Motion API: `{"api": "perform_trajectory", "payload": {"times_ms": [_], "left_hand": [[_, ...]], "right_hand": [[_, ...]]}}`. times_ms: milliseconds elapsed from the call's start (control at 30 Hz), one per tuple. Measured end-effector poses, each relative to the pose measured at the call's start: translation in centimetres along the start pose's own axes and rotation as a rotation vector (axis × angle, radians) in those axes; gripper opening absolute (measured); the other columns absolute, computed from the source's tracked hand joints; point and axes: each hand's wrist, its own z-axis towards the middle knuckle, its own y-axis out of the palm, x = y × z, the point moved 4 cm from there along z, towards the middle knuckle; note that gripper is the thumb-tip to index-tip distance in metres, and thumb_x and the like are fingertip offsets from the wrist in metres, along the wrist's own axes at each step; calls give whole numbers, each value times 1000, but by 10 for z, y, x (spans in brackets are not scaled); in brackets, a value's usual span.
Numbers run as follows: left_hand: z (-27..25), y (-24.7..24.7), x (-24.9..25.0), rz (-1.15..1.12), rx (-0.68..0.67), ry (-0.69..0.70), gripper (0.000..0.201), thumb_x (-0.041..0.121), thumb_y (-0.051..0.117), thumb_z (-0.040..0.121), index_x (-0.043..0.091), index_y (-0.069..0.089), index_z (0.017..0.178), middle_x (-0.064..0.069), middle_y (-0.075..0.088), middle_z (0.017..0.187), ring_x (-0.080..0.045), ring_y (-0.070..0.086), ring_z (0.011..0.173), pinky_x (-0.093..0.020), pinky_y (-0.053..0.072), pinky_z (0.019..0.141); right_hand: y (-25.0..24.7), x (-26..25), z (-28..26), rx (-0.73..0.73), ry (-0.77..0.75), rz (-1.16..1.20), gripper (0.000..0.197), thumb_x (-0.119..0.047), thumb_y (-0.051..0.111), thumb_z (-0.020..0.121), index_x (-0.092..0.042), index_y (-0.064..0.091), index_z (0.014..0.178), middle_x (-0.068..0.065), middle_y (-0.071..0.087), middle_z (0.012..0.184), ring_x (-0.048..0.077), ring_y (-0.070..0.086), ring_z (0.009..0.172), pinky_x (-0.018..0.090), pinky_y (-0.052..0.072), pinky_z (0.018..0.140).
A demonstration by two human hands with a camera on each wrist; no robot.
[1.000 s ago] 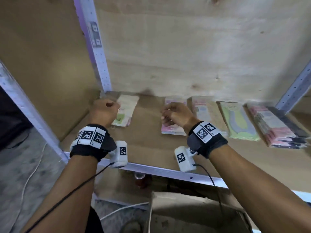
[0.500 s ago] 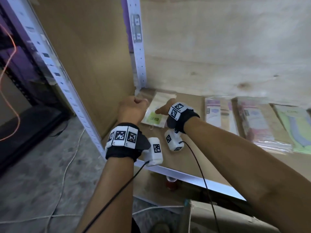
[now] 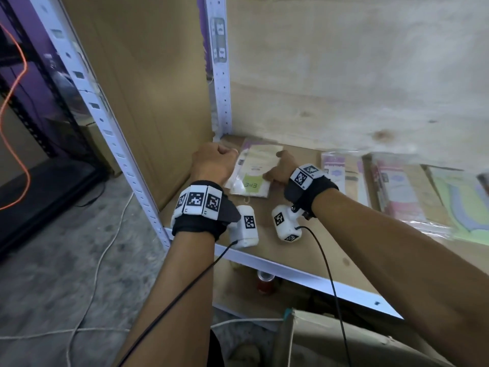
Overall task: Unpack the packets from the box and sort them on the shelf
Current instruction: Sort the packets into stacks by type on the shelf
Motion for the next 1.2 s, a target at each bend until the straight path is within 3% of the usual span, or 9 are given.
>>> {"api": "perform_trajectory", "payload": {"times_ms": [100,267,400,567,633,733,900,1033,1200], "left_hand": [[-5,9,7,65,-96,25,17,15,61,87,4,74,89,-12,77,97,-23,72,82,-42,62,86],[-28,32,18,219,-283,147,43,-8,53,89,10,66,126,-20,65,127,-36,63,111,-43,55,90],[-60,58,39,404,-471,332,68,12,79,81,24,54,143,-9,49,146,-24,51,129,-38,48,104],[-99,75,86,422,-306,617,30,42,76,85,29,73,112,-2,47,129,-24,42,130,-46,43,106],[-115,85,105,325,-261,744,14,42,72,90,31,68,81,-3,55,104,-25,54,105,-38,45,88],[-133,106,122,205,-253,791,45,43,70,91,31,43,57,7,43,66,-13,43,63,-32,29,60],[-161,159,135,-47,-434,726,34,35,74,90,8,65,70,-9,51,60,-8,38,60,-27,31,58],[-176,208,132,-112,-603,615,40,31,74,91,16,56,59,8,37,58,-11,32,58,-29,24,60],[-192,259,122,-252,-684,383,35,32,62,100,-1,74,98,-13,72,81,-18,63,62,-25,49,58]], "right_hand": [[-18,11,-25,-35,-34,377,53,6,56,93,-11,37,139,14,53,86,20,46,55,26,44,44],[-77,38,-80,-62,-58,714,14,2,56,93,-8,66,92,14,58,84,20,51,64,23,43,46],[-120,62,-128,-136,-35,861,17,-8,62,92,-5,69,108,12,66,97,17,56,69,19,45,51],[-165,85,-173,-131,-39,1037,17,-14,52,99,-6,67,99,5,70,74,13,64,64,18,48,53],[-182,98,-185,-81,-30,1049,25,-17,43,103,-7,65,96,5,75,81,15,68,72,21,46,57],[-208,116,-202,-24,-60,1083,20,-19,45,102,-12,59,89,8,76,99,16,70,76,23,46,60],[-234,155,-218,65,-103,1056,7,-7,51,94,-13,56,94,10,66,89,15,53,63,22,35,49],[-239,194,-219,236,-28,876,18,-15,71,88,-11,57,97,2,42,66,13,36,56,26,25,49],[-245,224,-220,306,76,812,37,-25,72,89,-3,62,117,15,72,104,33,63,87,38,50,75]]}}
